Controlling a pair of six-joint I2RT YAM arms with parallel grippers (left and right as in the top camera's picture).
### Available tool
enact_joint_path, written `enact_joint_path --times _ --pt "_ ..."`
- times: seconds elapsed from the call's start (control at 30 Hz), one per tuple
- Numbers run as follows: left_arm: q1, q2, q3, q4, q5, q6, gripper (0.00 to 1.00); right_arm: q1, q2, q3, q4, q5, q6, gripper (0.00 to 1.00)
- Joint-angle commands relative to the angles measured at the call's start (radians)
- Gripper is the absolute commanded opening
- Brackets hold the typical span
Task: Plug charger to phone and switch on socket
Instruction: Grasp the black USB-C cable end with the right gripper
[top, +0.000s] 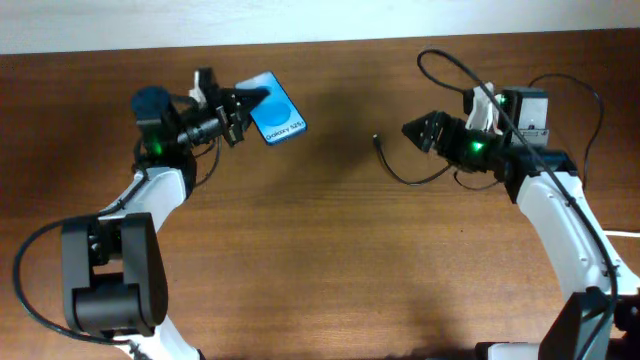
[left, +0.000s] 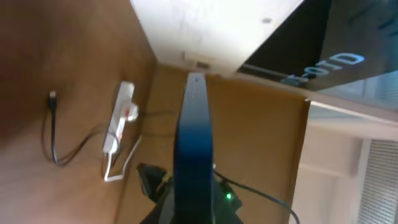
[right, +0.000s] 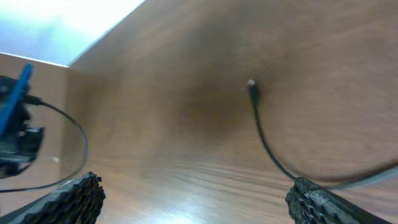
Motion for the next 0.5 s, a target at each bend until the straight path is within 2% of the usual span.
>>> enact_joint_path --times 0.0,0.1,0.2,0.23,0.27,0.37,0.47 --pt "-0.005 0.005 0.023 -0.271 0.063 0.013 0.00 -0.001 -0.017 -0.002 -0.080 0.094 -0.089 0.98" --pt "-0.016 0.034 0.023 -0.245 0.075 0.013 0.00 0.005 -0.017 -0.002 -0.111 0.121 -0.124 1.00" --pt "-0.019 0.038 0.023 -0.212 0.088 0.019 0.00 0.124 -0.014 -0.002 -0.088 0.309 -0.172 0.94" --pt "-0.019 0.038 0.023 -0.212 0.091 0.029 0.00 0.184 0.003 -0.002 -0.048 0.408 -0.177 0.85" --pt "-0.019 0.038 0.023 -0.212 0.094 0.028 0.00 0.225 0.029 -0.002 -0.005 0.488 -0.177 0.69" --pt "-0.019 0.038 0.023 -0.186 0.102 0.029 0.00 0.290 0.139 -0.002 0.123 0.560 -0.177 0.66" --pt "-0.019 0.038 0.023 -0.167 0.114 0.028 0.00 0.306 0.234 -0.002 0.227 0.591 -0.177 0.54"
